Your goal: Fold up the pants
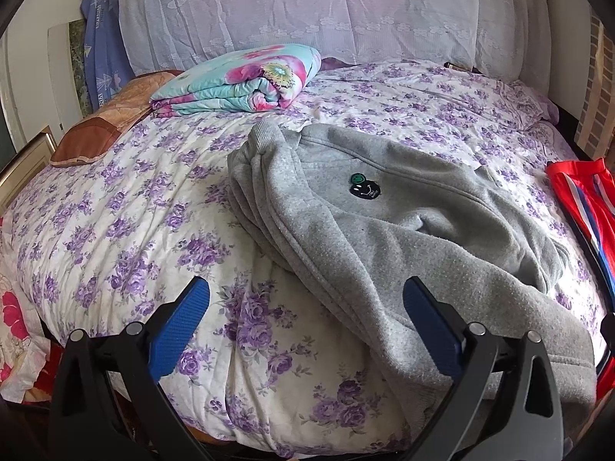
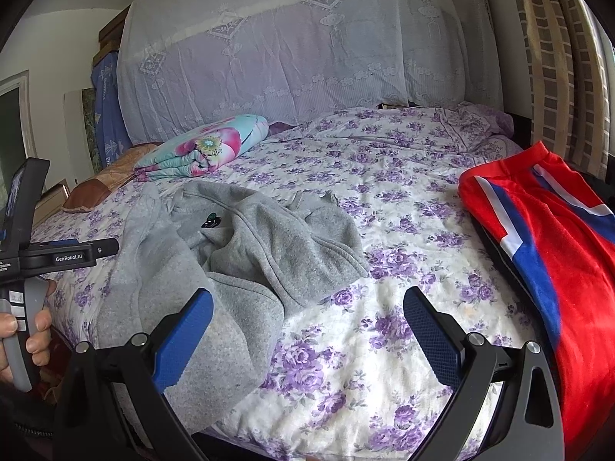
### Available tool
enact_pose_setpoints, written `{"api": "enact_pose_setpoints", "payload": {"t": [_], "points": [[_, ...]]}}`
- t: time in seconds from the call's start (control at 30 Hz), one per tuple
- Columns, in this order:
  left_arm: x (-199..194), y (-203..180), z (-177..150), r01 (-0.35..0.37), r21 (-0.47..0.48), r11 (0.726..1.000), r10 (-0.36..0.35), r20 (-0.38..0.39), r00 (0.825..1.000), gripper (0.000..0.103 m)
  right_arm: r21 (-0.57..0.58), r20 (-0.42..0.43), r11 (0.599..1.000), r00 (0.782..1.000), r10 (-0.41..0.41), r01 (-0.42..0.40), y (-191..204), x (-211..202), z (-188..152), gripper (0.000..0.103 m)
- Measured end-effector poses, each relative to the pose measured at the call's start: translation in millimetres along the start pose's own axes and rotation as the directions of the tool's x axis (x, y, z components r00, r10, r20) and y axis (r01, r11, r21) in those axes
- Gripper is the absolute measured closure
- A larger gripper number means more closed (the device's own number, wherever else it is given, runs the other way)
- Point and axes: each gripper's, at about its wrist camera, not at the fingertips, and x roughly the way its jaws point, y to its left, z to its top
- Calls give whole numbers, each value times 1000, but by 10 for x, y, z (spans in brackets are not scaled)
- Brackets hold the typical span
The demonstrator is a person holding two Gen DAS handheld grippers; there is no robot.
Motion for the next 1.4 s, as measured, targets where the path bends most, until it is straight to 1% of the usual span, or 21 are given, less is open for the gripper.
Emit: {"api": "enact_pose_setpoints", "payload": {"t": [0.1, 0.2, 0.33, 0.37, 0.43, 0.5, 0.53, 0.67, 0.77, 0.87, 0.9, 0.97, 1.07, 1.13, 1.17, 1.2, 1.23, 1.27, 1.3, 1.33, 1.4], "points": [[169, 36, 236, 45, -1, 999, -45, 3, 999, 5, -17, -12, 1000, 1000, -8, 7, 8, 17, 64, 3], [627, 133, 580, 56, -15, 998, -57, -84, 995, 5, -32, -13, 999, 1000, -24, 24, 9, 18, 146, 3], [1268, 249, 823, 61, -50, 997, -70, -213, 975, 9, -16, 1, 998, 998, -62, 62, -50, 27, 179, 3], [1370, 262, 855, 60, -58, 997, -72, -224, 972, 15, -4, -4, 998, 998, -64, 64, -71, 48, 166, 3], [1460, 296, 872, 69, -82, 994, -86, -234, 968, 63, 17, -35, 998, 998, -58, 58, -120, 142, 169, 3], [1415, 394, 867, 110, -124, 986, -134, -202, 970, 79, 23, -77, 999, 996, -42, 44, -135, 260, 217, 3], [1358, 447, 851, 122, -141, 982, -146, -177, 973, 82, 12, -90, 999, 995, -38, 39, -116, 310, 275, 3], [1044, 755, 654, 155, -200, 967, -177, -99, 979, 85, -131, -13, 991, 1000, -5, 3, 118, 389, 727, 3], [781, 998, 461, 176, -238, 955, -194, -54, 980, 86, -283, -2, 954, 995, 103, -99, 474, 622, 1209, 3], [582, 1242, 254, 176, -286, 942, -194, -35, 980, 86, -448, -88, 865, 974, 209, -226, 1001, 1115, 1610, 3], [558, 1309, 182, 182, -301, 936, -202, -35, 979, 86, -493, -131, 831, 966, 221, -257, 1194, 1337, 1696, 3], [611, 1364, 68, 155, -290, 944, -180, -62, 982, 84, -552, -235, 773, 947, 217, -314, 1564, 1882, 1800, 3], [784, 1423, -27, 153, -307, 939, -193, -105, 975, 69, -589, -342, 742, 931, 129, -320, 1922, 2734, 1753, 4], [847, 1451, -38, 167, -323, 932, -209, -101, 973, 52, -586, -429, 745, 902, 48, -319, 2003, 3245, 1602, 5], [885, 1454, -19, 176, -324, 929, -217, -96, 971, 51, -587, -460, 750, 888, 0, -304, 2000, 3421, 1487, 11], [928, 1466, -2, 187, -329, 925, -230, -96, 968, 52, -581, -500, 752, 866, -29, -310, 1981, 3562, 1380, 48], [955, 1477, 9, 205, -337, 919, -250, -94, 964, 58, -526, -570, 764, 822, 9, -374, 1964, 3628, 1305, 84], [972, 1490, 25, 240, -342, 909, -284, -84, 955, 67, -500, -573, 775, 819, 38, -386, 1969, 3609, 1305, 88], [971, 1488, 40, 273, -337, 901, -313, -72, 947, 87, -523, -529, 769, 847, 44, -367, 1993, 3508, 1324, 91], [950, 1484, 50, 281, -330, 901, -317, -58, 947, 88, -556, -481, 754, 875, 51, -349, 2035, 3382, 1366, 94], [857, 1505, 82, 261, -320, 911, -276, -2, 961, 89, -601, -382, 732, 920, 90, -321, 2150, 3126, 1546, 94]]}}
